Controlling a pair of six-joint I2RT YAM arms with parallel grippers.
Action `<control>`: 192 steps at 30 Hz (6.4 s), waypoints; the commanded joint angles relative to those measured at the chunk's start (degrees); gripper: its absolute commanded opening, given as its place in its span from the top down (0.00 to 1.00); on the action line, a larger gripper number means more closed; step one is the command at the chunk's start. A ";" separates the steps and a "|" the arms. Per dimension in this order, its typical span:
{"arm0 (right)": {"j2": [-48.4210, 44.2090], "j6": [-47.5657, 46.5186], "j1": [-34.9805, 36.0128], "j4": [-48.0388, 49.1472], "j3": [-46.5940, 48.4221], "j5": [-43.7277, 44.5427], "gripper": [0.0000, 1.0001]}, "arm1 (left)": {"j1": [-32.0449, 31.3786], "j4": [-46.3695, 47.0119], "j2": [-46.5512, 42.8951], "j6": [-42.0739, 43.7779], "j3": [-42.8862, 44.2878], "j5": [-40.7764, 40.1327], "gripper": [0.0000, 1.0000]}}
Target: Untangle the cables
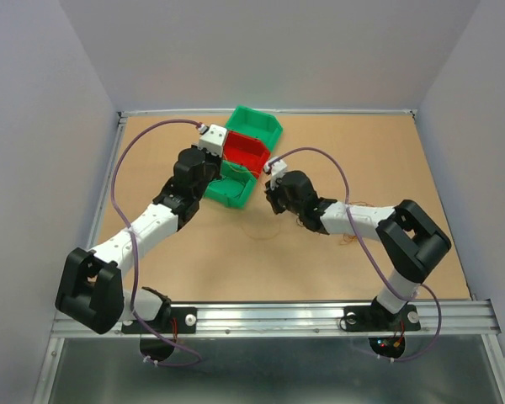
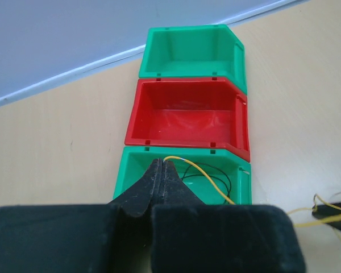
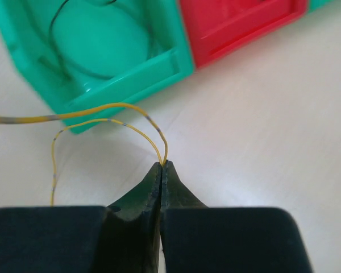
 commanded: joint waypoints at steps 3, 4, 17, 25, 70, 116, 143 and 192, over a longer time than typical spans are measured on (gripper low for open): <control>1.40 4.01 -2.68 5.33 9.45 -0.85 1.00 | 2.98 5.08 -1.93 -3.76 0.99 5.76 1.00; 2.01 4.27 -3.38 4.09 12.45 -0.15 0.99 | 3.07 5.53 -1.75 -3.85 1.43 5.33 1.00; 15.63 5.86 -9.18 -0.14 45.24 8.91 0.99 | 10.27 8.07 12.64 -6.23 22.33 8.40 1.00; 25.92 2.95 -9.45 9.00 46.50 4.35 0.99 | 10.80 7.12 26.72 -4.73 30.61 11.56 1.00; 19.61 10.16 -7.78 -14.30 34.82 -11.13 0.43 | 8.52 -13.20 36.92 2.92 28.68 12.97 1.00; 31.63 6.91 -7.43 -28.35 47.72 -18.42 0.99 | 11.41 0.17 21.02 1.60 15.32 20.62 0.40; 26.11 -3.29 -1.28 -33.11 43.95 -17.37 0.53 | 19.50 3.35 4.05 -3.33 8.29 28.52 0.16; -15.55 8.93 -12.96 -14.10 2.81 7.14 0.17 | 15.46 -13.46 23.83 1.96 13.48 16.93 0.87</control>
